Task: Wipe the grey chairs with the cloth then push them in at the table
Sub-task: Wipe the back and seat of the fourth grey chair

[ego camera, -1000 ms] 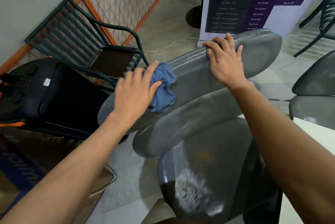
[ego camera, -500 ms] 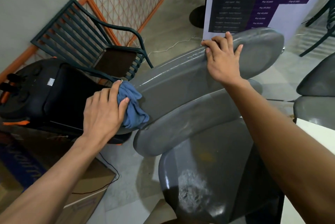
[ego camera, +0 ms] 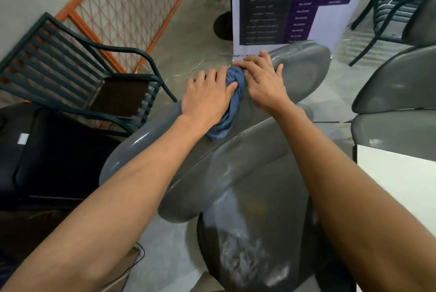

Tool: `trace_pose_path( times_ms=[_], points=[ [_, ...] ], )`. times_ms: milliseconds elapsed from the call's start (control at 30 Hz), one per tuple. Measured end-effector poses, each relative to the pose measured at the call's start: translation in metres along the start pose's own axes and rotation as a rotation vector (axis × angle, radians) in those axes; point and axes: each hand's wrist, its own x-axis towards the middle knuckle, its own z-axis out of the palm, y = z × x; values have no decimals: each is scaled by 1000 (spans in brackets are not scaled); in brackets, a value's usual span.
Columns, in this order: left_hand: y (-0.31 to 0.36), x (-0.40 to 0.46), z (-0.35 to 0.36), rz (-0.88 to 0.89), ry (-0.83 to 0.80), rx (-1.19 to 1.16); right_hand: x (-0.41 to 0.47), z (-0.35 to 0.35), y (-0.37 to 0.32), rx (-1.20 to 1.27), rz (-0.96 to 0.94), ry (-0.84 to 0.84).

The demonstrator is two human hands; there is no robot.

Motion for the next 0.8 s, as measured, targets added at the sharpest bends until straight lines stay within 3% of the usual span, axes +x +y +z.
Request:
trace_pose_path(
  times_ms=[167,267,433,533,800],
  points=[
    [-27,-20,-16,-40,-1,-446,4,-19,-12,126,116,-35],
    [-49,-48,-20,-183,91,-589,-4,-14,-36,28,51,149],
    [-59,-62,-25,-393,44,-607,-23,53,-86,-226,-263,76],
    [-52,-57,-27,-449,6,-540,-20,69,-64,-369,-371,229],
    [-24,-12,-24,-374,-122,-450,20,26,13,-512,-270,441]
  ],
)
